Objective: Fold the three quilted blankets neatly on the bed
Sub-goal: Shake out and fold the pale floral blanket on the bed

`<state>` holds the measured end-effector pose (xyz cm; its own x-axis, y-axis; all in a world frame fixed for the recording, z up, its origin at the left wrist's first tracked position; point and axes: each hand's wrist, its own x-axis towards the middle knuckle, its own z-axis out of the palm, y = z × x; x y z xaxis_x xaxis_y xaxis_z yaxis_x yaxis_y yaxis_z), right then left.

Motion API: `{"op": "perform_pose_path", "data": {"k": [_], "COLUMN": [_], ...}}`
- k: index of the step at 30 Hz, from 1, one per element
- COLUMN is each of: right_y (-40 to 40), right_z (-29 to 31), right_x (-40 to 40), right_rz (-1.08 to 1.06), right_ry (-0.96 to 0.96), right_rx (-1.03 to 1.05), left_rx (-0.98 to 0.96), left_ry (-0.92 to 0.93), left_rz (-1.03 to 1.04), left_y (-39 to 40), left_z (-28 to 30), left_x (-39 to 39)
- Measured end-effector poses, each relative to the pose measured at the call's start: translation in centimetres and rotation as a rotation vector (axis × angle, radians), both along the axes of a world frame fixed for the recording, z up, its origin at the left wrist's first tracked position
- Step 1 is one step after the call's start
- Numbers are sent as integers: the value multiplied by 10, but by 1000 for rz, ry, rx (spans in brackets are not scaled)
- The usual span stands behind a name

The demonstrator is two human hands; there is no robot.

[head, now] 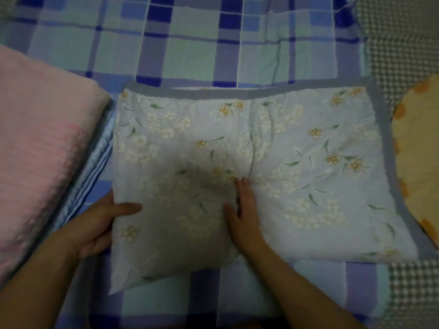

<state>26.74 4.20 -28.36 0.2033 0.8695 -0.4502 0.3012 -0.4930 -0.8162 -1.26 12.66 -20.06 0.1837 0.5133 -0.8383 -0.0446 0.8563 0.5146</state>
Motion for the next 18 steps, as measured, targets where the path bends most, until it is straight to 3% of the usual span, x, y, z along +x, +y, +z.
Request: {"op": "perform_pose_path", "data": {"k": [2, 5, 7, 9, 11, 14, 16, 18], "right_y": [19, 49, 70, 92, 108, 103, 85, 69], "right_z": [15, 77, 127, 178, 208, 187, 149, 120], "right_x": [7, 47, 101, 158, 212, 265, 287, 297], "right_rz": [-79, -251, -283, -244, -149, -67, -96, -67], "right_ry": [107, 637, 846, 866, 696, 168, -187, -383], "right_rx": [-112, -352, -287, -173, -106, -113, -253, -256], "left_rx": [25, 211, 346, 516, 552, 492, 591, 755], "left_ry": [-70, -69, -77, -104, -107, -127, -47, 153], "left_rz": [13, -61, -163, -334, -522, -624, -720, -641], "left_y": [7, 17, 19, 14, -4, -40, -61, -76], "left_z": [31, 78, 101, 109, 106, 79, 62, 50], "left_x": [22, 84, 152, 231, 321, 415, 434, 415]}}
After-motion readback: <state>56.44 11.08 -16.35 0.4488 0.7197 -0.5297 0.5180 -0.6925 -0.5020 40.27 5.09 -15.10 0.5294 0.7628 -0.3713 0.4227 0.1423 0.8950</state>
